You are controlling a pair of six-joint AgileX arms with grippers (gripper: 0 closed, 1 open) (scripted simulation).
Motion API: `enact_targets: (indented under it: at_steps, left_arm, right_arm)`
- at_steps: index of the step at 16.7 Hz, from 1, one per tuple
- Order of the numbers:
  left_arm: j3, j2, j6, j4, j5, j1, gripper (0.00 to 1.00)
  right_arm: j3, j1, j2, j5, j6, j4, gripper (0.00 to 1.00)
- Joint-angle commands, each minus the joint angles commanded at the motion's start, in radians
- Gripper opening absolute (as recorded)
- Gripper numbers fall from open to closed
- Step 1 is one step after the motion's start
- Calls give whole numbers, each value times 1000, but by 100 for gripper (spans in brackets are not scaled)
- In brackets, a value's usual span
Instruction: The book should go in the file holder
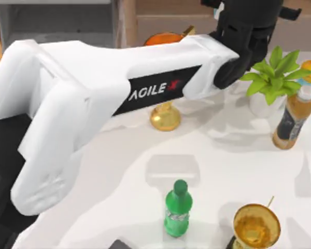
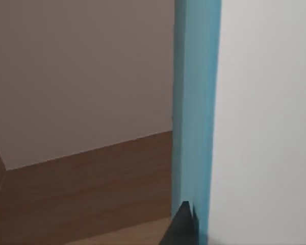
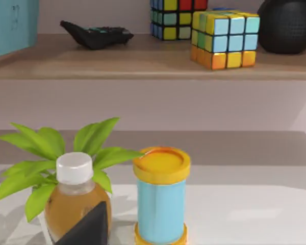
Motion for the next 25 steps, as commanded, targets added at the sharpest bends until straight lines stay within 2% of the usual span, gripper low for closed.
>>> enact_targets:
  at_steps: [5,8,12,15,20,25]
  left_arm:
    - [-378,-295,228,44,89,-38,0]
    - [-604,-499,393,84,134,-21,0]
    - [-888,-737,628,140,182,65,0]
    - [-1066,-847,807,181,217,174,0]
    - [-1265,-848,1078,247,306,377,0]
    - [-1259,-707,1270,330,415,546,0]
  right_arm:
    - [0,0,0,0,0,0,100]
    - [0,0,0,0,0,0,100]
    - [0,0,0,0,0,0,100]
    - [0,0,0,0,0,0,100]
    - [0,0,0,0,0,0,100]
    - [0,0,0,0,0,0,100]
